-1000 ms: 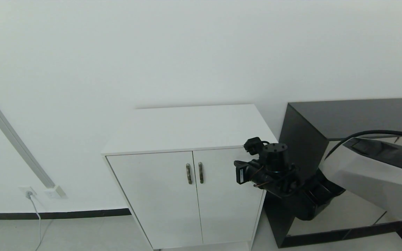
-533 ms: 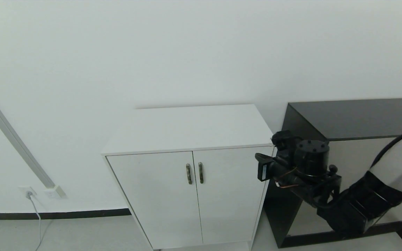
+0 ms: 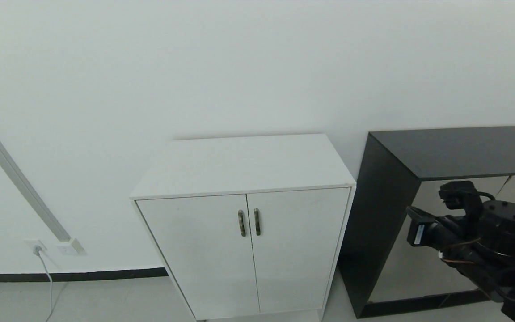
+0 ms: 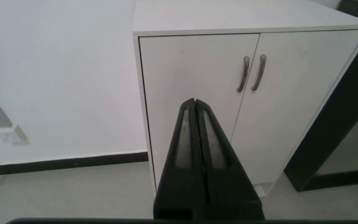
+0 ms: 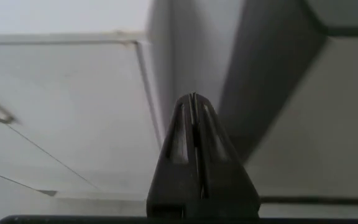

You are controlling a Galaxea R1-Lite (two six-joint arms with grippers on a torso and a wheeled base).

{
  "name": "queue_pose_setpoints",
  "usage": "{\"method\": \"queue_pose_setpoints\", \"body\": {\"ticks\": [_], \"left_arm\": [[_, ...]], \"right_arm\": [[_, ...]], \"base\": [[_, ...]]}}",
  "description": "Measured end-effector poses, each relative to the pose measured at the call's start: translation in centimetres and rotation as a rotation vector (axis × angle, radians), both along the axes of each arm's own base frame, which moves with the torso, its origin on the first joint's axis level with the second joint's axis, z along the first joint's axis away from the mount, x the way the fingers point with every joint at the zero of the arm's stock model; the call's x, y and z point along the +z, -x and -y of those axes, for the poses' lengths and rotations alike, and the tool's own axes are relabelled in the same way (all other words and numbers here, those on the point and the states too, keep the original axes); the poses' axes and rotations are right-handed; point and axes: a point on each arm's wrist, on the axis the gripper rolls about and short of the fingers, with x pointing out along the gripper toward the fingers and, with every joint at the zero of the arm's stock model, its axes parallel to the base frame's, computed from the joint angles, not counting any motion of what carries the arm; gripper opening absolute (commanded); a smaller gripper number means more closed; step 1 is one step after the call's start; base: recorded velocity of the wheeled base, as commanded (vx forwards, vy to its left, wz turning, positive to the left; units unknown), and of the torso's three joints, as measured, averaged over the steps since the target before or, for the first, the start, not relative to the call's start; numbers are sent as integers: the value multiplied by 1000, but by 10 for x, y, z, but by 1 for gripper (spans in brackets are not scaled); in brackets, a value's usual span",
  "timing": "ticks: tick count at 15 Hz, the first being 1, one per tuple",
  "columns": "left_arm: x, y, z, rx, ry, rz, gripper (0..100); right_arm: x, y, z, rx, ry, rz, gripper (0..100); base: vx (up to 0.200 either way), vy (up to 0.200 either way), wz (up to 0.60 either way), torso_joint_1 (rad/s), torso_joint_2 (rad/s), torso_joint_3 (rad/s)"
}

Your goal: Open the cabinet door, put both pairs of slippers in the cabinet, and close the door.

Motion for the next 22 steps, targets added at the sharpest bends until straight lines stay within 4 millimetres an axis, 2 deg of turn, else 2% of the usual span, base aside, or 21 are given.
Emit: {"method": "queue_pose_setpoints", "body": {"ticks": [6,11,15,18,22], "left_arm": [[0,0,0,0,0,0,0],[0,0,0,0,0,0,0],[0,0,0,0,0,0,0],[0,0,0,0,0,0,0],[0,0,0,-1,0,0,0]], "right_arm": [[2,62,26,-20,53,-42,0],[10,96,42,-50,60,-82,0],[15,137,53,-35,68,-137,0],[9,168,60,16,69,-193,0],[-11,210,66,164,62,-322,0]], "base": [[0,0,0,0,0,0],[0,0,0,0,0,0],[0,0,0,0,0,0],[0,0,0,0,0,0],[0,0,0,0,0,0]]}}
